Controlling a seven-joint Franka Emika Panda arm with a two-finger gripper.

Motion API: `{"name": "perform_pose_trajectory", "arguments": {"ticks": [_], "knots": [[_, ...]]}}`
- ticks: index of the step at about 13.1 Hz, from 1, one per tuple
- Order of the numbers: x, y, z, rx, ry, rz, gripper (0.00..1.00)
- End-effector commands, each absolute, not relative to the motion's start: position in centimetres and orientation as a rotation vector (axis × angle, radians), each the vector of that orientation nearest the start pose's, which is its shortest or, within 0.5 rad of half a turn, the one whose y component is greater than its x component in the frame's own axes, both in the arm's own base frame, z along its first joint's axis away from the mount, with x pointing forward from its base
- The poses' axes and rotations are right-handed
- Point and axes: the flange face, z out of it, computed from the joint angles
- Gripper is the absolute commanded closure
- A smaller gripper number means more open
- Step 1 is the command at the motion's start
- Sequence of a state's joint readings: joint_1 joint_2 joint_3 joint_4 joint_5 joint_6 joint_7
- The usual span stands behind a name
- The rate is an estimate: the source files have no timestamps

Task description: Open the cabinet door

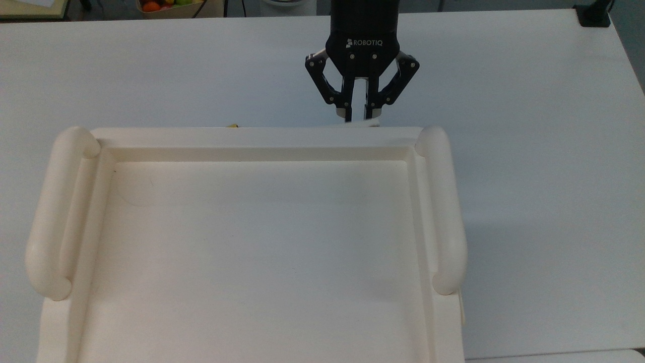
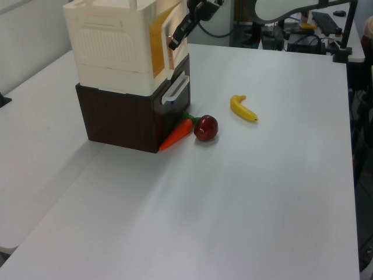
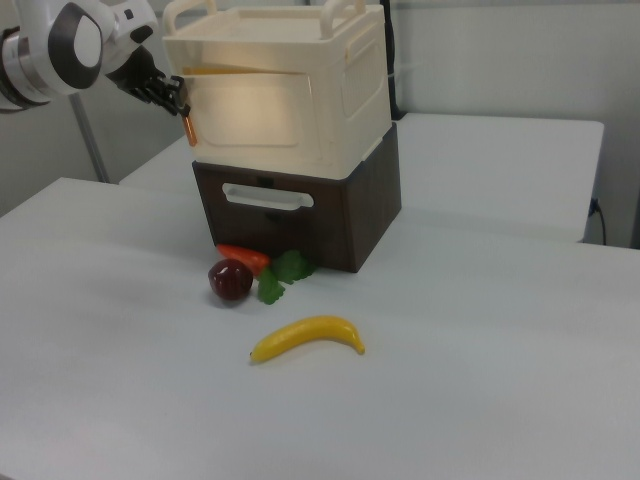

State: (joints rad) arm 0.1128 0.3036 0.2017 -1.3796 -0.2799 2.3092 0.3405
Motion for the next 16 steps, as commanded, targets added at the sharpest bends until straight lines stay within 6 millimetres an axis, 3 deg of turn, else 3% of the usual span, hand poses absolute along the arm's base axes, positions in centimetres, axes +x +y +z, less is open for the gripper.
{"name": "perform_pose_trajectory", "arguments": {"ticks": [1,3,4,7,11,13,16], "knots": [[64.7,18.1,62.8,-3.005,-0.026,-0.876,0.37],[63.7,17.9,63.1,-3.024,-0.001,-0.779,0.16],[63.3,17.9,63.1,-3.031,0.009,-0.732,0.01],[62.1,17.4,64.4,-3.044,0.008,-0.666,0.0],[59.9,16.8,68.4,-2.993,0.041,-0.705,0.0],[59.9,16.5,70.6,-2.957,0.052,-0.769,0.0],[60.6,16.4,71.5,-2.911,0.045,-0.878,0.0]]}}
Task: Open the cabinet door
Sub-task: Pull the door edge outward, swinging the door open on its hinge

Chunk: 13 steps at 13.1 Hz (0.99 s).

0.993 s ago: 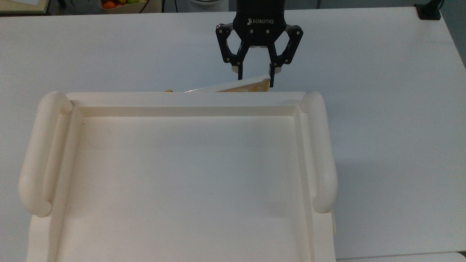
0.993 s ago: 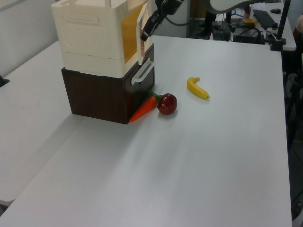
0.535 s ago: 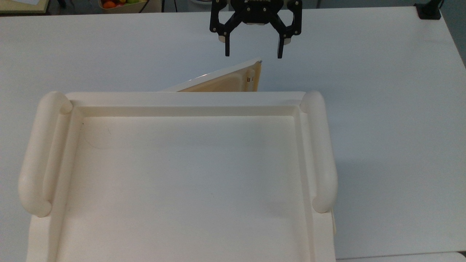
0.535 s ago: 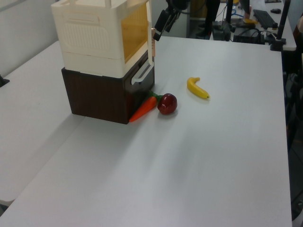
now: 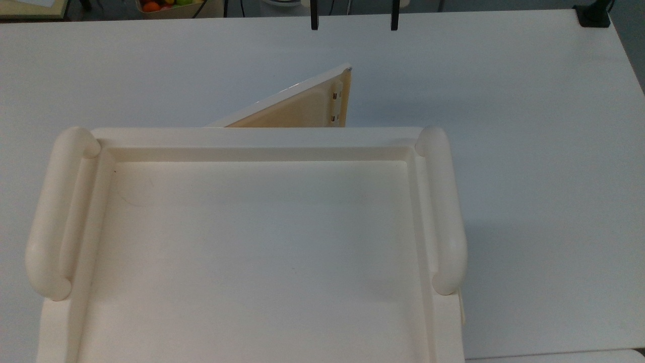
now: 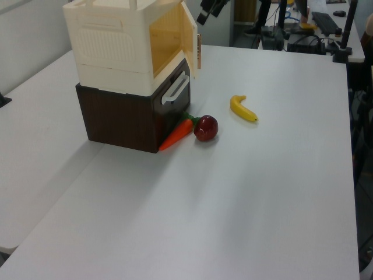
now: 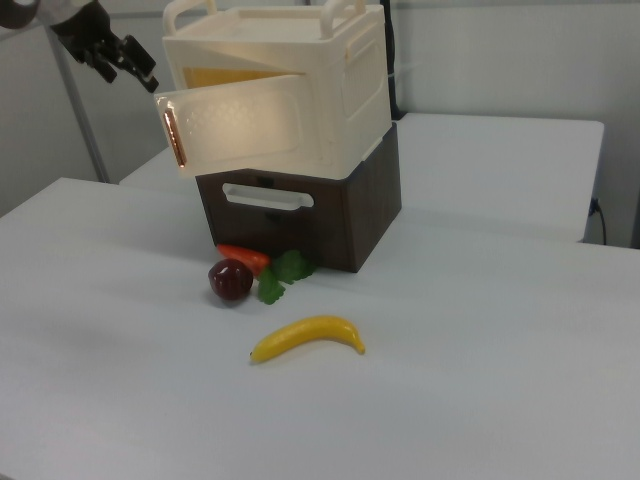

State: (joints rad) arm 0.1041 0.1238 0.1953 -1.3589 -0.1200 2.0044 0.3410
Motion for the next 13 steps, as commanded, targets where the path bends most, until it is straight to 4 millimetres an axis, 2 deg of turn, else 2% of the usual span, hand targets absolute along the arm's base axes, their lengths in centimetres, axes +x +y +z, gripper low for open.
{"name": "perform_pose_trajectory", "arguments": {"ticks": [1,2,5,8,12,13], "knots": [[61.0,16.6,71.6,-2.882,0.038,-0.933,0.0],[61.3,16.7,71.7,-2.858,0.036,-0.978,0.0],[63.4,17.1,70.1,-2.809,0.033,-1.048,0.0],[64.9,17.4,67.7,-2.809,0.03,-1.035,0.0],[65.1,16.9,66.9,-2.835,0.025,-1.004,0.0],[65.1,16.0,66.1,-2.886,0.009,-0.946,0.0]]}}
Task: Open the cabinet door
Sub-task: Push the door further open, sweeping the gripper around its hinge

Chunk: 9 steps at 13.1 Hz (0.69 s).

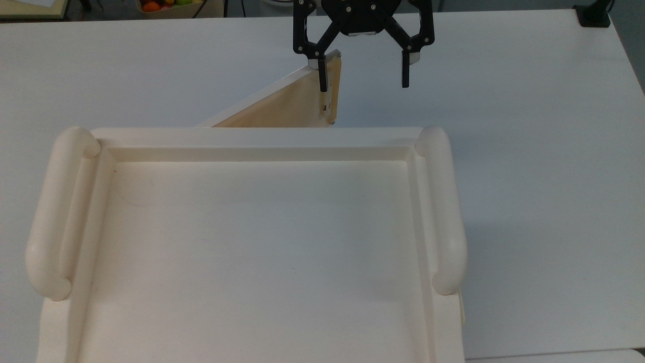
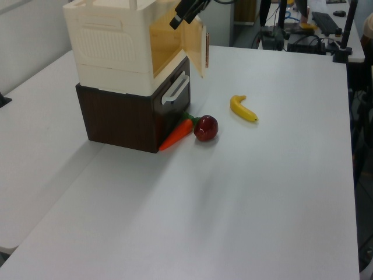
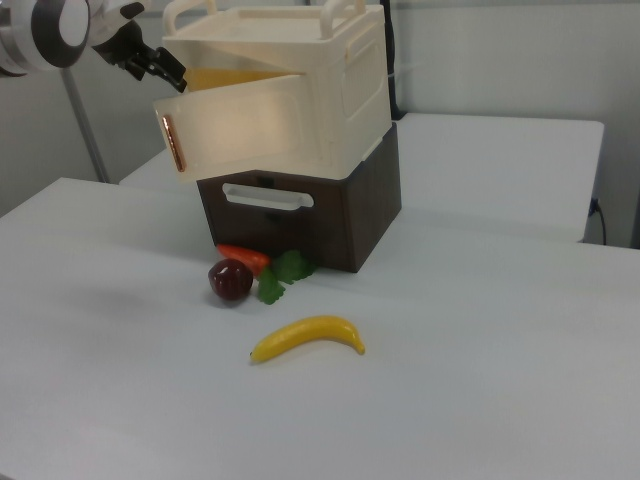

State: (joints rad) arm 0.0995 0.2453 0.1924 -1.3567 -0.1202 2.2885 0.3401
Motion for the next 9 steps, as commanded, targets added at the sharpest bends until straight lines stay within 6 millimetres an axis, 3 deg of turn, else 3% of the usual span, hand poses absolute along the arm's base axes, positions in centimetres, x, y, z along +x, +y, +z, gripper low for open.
{"name": "perform_pose_trajectory", "arguments": {"ticks": [1,4,7,9], "knots": [[64.9,15.2,65.7,-2.931,-0.013,-0.882,0.0],[63.7,12.3,65.1,-3.053,-0.105,-0.667,0.0],[63.3,8.8,65.0,-3.101,-0.067,-0.559,0.0],[62.8,8.3,65.4,-3.113,-0.056,-0.534,0.0]]}}
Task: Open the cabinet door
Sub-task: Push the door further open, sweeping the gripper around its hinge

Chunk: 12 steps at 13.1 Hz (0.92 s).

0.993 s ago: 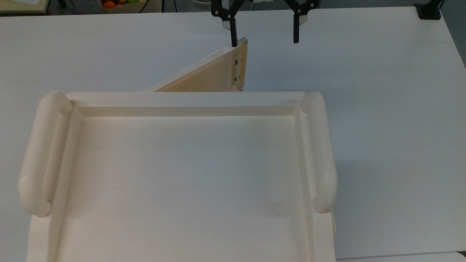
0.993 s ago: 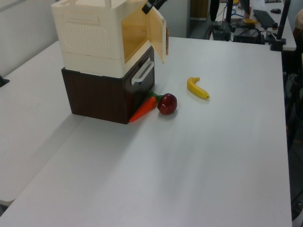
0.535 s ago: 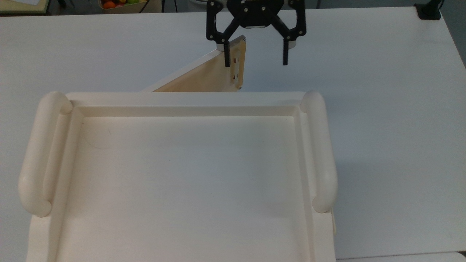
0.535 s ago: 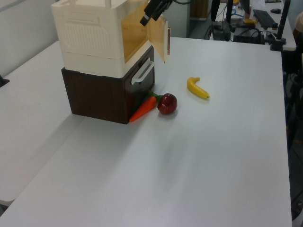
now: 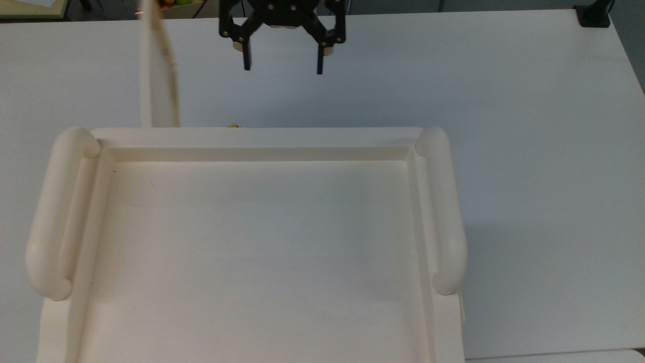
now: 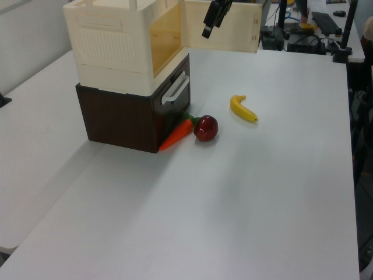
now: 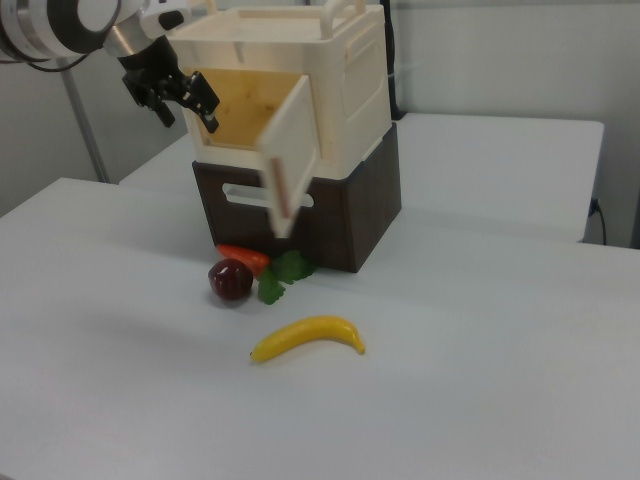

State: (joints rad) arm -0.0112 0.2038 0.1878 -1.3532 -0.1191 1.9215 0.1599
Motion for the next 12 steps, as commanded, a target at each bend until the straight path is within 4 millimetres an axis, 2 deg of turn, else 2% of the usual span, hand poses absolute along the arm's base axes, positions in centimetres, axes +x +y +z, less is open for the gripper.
{"name": "perform_pose_trajectory", "arguments": {"ticks": [1,3,4,7,10,12], "knots": [[62.8,8.3,65.3,-3.118,-0.057,-0.531,0.0],[63.2,7.7,64.5,-3.133,-0.051,-0.511,0.0],[63.5,5.9,64.1,-3.141,-0.029,-0.501,0.0],[63.8,3.2,63.2,-3.155,-0.076,-0.464,0.0],[63.7,1.7,61.7,-3.178,-0.099,-0.356,0.0],[63.3,1.4,60.8,-3.187,-0.124,-0.267,0.0]]}}
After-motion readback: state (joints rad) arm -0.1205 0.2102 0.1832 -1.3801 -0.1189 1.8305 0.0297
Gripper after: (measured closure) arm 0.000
